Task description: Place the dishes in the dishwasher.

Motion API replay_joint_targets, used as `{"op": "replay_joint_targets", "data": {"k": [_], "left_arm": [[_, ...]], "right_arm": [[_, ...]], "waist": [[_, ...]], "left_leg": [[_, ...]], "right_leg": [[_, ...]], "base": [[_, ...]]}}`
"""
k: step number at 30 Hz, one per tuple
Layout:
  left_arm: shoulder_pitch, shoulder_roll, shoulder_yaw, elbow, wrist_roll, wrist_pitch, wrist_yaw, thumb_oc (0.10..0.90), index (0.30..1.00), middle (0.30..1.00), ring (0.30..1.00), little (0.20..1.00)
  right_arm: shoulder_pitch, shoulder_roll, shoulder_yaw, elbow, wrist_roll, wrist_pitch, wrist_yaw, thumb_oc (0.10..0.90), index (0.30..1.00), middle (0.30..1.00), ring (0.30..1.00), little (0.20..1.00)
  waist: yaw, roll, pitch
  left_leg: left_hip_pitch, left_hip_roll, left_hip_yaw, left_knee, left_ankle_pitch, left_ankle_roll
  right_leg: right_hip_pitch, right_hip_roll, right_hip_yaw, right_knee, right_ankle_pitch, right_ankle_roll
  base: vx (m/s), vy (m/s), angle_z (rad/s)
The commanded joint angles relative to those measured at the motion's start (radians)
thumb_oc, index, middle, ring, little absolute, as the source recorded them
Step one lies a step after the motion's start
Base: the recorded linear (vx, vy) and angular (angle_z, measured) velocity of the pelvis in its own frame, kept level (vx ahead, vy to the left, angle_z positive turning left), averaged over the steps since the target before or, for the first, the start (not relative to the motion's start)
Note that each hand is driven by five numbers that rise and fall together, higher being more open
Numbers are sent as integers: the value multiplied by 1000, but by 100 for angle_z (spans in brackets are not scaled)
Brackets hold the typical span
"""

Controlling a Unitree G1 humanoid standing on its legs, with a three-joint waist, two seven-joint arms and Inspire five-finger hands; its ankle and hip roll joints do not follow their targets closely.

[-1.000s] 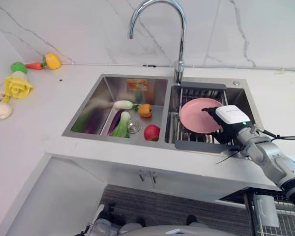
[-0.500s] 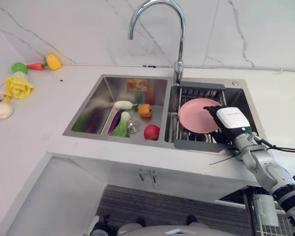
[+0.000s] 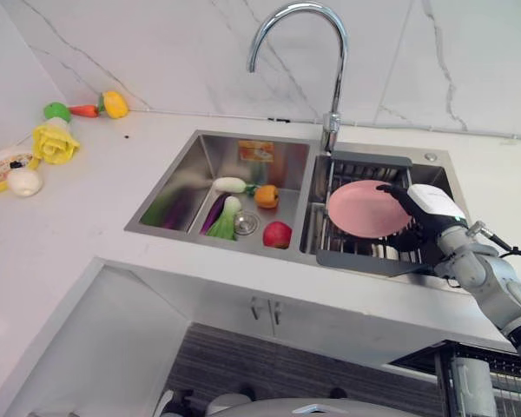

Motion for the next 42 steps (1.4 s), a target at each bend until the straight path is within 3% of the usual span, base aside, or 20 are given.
{"op": "replay_joint_targets", "data": {"k": [1, 12, 26, 29, 31, 36, 42], "left_arm": [[-64, 10, -88, 83, 7, -6, -8, 800, 900, 900, 900, 900], [-55, 20, -82, 68, 7, -5, -3, 800, 900, 900, 900, 900], [-41, 24, -90, 55, 3, -9, -3, 800, 900, 900, 900, 900], [-34, 23, -97, 46, 6, -12, -1, 800, 900, 900, 900, 900], [-36, 18, -103, 40, 10, -11, 7, 800, 900, 900, 900, 900], [-43, 6, -116, 27, 21, -11, 43, 800, 900, 900, 900, 900], [-48, 3, -121, 5, 27, -7, 66, 800, 900, 900, 900, 900]], "right_arm": [[-170, -52, -19, -69, -4, -57, -57, 800, 900, 900, 900, 900], [-114, 27, -83, -77, -80, -40, -135, 800, 900, 900, 900, 900], [-129, 53, -10, -1, -118, -27, -124, 800, 900, 900, 900, 900], [-152, 46, 23, -1, -181, -24, -138, 800, 900, 900, 900, 900], [-156, 51, 25, -10, -220, -21, -176, 400, 300, 300, 300, 300], [-159, 106, 6, -23, -314, -2, -322, 400, 300, 300, 300, 300], [-163, 150, -12, -52, -349, 17, -404, 400, 300, 300, 300, 300]], "waist": [[24, -62, -29], [20, -49, -24], [21, -43, -19], [22, -41, -16], [20, -39, -16], [19, -34, -13], [21, -32, -13]], "left_leg": [[-39, 17, 42, 2, 1, -73], [-35, 17, 49, 2, -4, -66], [-34, 14, 60, 2, -8, -61], [-36, 13, 62, 2, -9, -61], [-35, 12, 65, 2, -11, -59], [-35, 13, 64, 2, -13, -57], [-31, 12, 65, 2, -14, -56]], "right_leg": [[68, -5, -22, 18, -177, 3], [63, -7, -9, 18, -178, 3], [56, -13, -1, 18, -173, 6], [52, -14, -1, 18, -171, 8], [51, -14, -1, 18, -171, 9], [50, -14, 1, 18, -172, 10], [52, -14, 2, 18, -173, 10]], "base": [[0, 0, 0], [0, -1, -1], [0, 0, 0], [0, 0, 0], [0, 0, 0], [2, 5, -2], [0, 7, -2]]}}
